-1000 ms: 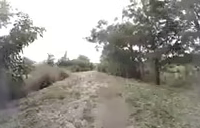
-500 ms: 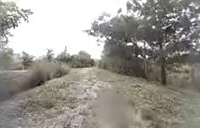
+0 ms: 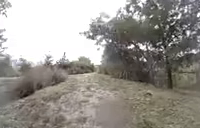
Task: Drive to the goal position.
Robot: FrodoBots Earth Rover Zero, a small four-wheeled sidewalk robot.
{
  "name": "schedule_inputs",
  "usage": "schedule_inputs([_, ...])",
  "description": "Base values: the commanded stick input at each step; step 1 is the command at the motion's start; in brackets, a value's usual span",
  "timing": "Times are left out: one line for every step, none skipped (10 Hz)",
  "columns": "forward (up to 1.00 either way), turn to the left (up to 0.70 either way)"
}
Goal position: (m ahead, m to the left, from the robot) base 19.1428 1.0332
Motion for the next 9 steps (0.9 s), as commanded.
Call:
schedule_inputs([1.0, 0.0])
schedule_inputs([1.0, 0.0])
schedule_inputs([1.0, 0.0])
schedule_inputs([1.0, 0.0])
schedule_inputs([1.0, 0.0])
schedule_inputs([1.0, 0.0])
schedule_inputs([1.0, 0.0])
schedule_inputs([1.0, 0.0])
schedule_inputs([1.0, 0.0])
